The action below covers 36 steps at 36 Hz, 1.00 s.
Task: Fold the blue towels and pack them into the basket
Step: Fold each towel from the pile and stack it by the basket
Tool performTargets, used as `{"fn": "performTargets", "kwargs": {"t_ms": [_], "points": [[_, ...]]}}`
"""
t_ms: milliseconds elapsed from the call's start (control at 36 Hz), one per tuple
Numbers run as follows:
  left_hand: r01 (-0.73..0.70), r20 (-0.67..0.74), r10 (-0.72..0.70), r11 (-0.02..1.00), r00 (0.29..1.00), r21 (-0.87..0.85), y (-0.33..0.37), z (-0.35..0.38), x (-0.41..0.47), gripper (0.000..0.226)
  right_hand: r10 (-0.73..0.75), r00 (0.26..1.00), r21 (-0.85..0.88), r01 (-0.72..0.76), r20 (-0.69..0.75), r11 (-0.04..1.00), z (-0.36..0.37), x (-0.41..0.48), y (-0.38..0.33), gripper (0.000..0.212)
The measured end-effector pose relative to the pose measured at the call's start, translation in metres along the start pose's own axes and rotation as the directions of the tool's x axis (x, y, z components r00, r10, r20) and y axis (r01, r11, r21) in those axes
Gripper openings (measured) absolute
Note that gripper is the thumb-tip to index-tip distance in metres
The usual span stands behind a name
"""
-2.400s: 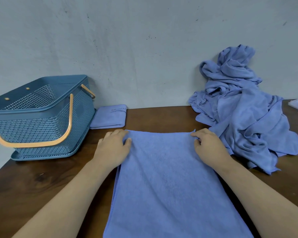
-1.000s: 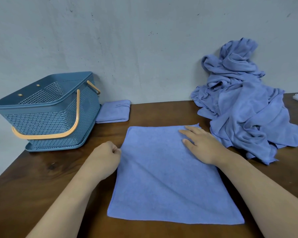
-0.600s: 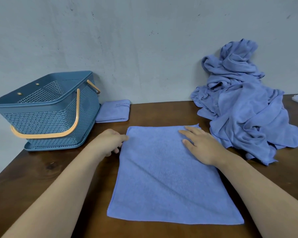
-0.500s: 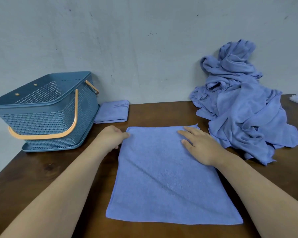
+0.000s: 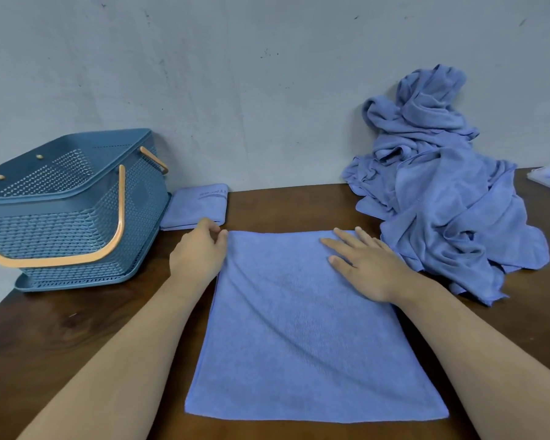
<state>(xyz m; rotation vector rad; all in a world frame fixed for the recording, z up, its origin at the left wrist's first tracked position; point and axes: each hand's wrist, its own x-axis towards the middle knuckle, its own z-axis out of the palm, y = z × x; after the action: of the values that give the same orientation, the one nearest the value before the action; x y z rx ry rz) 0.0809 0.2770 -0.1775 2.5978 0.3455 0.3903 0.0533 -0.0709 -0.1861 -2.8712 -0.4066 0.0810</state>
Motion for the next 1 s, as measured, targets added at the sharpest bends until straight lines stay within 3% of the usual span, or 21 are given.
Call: {"fn": "performTargets", "kwargs": {"t_ms": [111,222,333,417,667,778,833,917,1000], "points": [[-0.01,0.041,0.013,0.997,0.999,-0.081,0.007,-0.017,-0.025,0.038,0.009,0.999,0.013,-0.009,-0.035,1.0,-0.005,-0.003,-0.003,0.053],[-0.351,-0.021,0.35,0.935,0.937,-0.051,0.027,-0.022,-0.075,0.038,-0.044,0.989,0.001,0.045,-0.145,0.999,-0.009,-0.009,-0.01,0.054],[-0.52,0.202,0.519,0.853,0.831,-0.049,0.034,-0.01,-0.114,0.056,-0.091,0.996,0.048,0.092,-0.025,0.995,0.0,-0.016,-0.022,0.065],[-0.492,0.358,0.456,0.87,0.814,0.011,0.018,-0.008,-0.117,0.073,-0.055,0.997,0.007,0.055,0.05,0.998,0.003,-0.015,-0.018,0.072],[-0.391,0.495,0.251,0.898,0.832,0.202,0.013,-0.019,-0.11,0.107,-0.035,0.995,-0.03,0.038,0.094,0.999,-0.002,-0.013,-0.015,0.084],[-0.426,0.364,0.345,0.889,0.865,0.169,0.029,-0.024,-0.084,0.09,-0.094,0.996,-0.165,0.092,-0.004,0.982,-0.008,-0.019,-0.039,0.066],[-0.486,0.344,0.417,0.862,0.841,0.143,0.035,-0.017,-0.07,0.071,-0.159,0.987,-0.103,0.158,0.001,0.982,-0.009,-0.023,-0.067,0.064],[-0.507,0.444,0.407,0.852,0.798,0.13,0.037,-0.001,-0.059,0.062,-0.226,0.973,-0.069,0.228,0.043,0.971,0.004,-0.027,-0.102,0.083],[-0.473,0.503,0.345,0.868,0.792,0.15,0.029,0.009,-0.051,0.063,-0.171,0.976,-0.065,0.181,0.136,0.981,0.014,-0.027,-0.101,0.096]]}}
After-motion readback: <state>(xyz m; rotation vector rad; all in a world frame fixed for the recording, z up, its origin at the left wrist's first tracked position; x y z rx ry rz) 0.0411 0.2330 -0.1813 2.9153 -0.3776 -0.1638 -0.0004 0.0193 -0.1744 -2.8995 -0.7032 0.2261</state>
